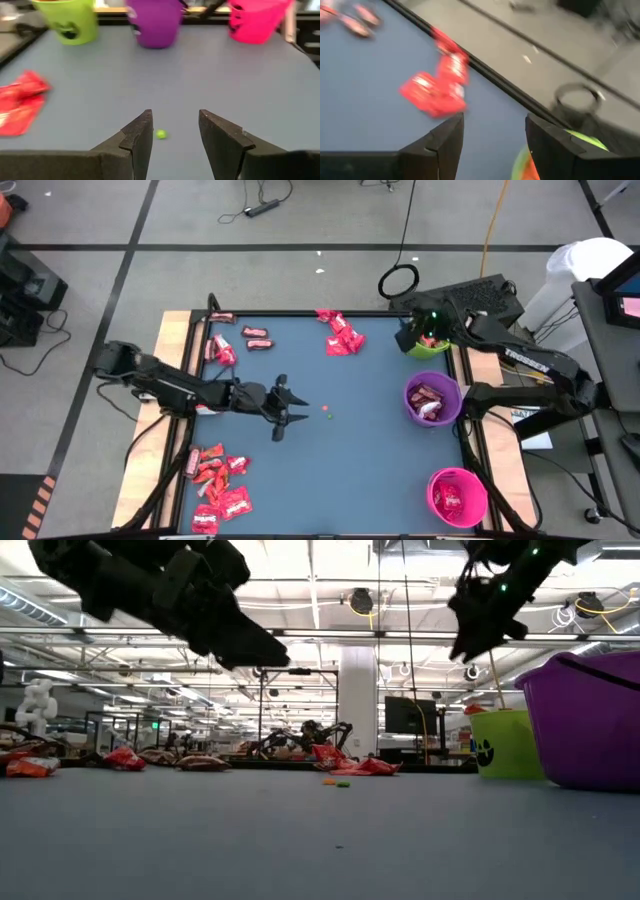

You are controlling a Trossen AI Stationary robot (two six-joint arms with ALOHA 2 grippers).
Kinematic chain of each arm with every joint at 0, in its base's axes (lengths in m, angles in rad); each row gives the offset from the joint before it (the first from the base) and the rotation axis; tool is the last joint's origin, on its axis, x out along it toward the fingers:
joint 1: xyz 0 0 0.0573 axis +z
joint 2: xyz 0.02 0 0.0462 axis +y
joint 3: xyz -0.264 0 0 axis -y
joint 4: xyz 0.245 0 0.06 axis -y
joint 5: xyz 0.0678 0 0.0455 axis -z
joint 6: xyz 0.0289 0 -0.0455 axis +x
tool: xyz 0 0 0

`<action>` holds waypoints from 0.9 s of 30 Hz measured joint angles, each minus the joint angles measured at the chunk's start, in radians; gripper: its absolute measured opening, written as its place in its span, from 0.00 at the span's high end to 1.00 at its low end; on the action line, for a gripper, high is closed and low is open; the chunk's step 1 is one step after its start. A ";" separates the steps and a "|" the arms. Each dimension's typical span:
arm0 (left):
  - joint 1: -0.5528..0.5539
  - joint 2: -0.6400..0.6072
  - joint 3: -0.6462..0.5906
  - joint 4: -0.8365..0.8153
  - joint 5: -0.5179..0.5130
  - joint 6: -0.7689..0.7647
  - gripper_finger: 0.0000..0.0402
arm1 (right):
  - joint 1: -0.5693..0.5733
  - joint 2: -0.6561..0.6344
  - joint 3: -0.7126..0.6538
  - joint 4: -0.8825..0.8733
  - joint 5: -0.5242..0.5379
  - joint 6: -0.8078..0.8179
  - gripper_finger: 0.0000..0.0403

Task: Organize candy in baskets
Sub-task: Put the orange chocolate bar into the green bucket

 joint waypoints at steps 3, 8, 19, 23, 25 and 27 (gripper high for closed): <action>0.000 -0.110 0.012 -0.171 -0.067 -0.046 0.59 | 0.098 -0.037 -0.064 0.127 0.000 0.001 0.50; 0.010 -0.245 0.074 -0.512 -0.249 -0.133 0.59 | 0.255 -0.060 -0.202 0.388 -0.001 0.020 0.50; 0.257 -0.282 0.127 -0.930 -0.477 -0.266 0.59 | 0.602 0.081 -0.389 1.058 -0.149 -0.094 0.50; 0.400 -0.282 0.127 -0.961 -0.427 -0.258 0.59 | 0.663 0.169 -0.389 1.187 -0.150 -0.108 0.50; 0.463 -0.278 0.127 -0.937 -0.387 -0.215 0.59 | 0.688 0.213 -0.389 1.244 -0.148 -0.130 0.50; 0.522 -0.271 0.127 -0.895 -0.348 -0.171 0.58 | 0.706 0.254 -0.389 1.297 -0.151 -0.160 0.50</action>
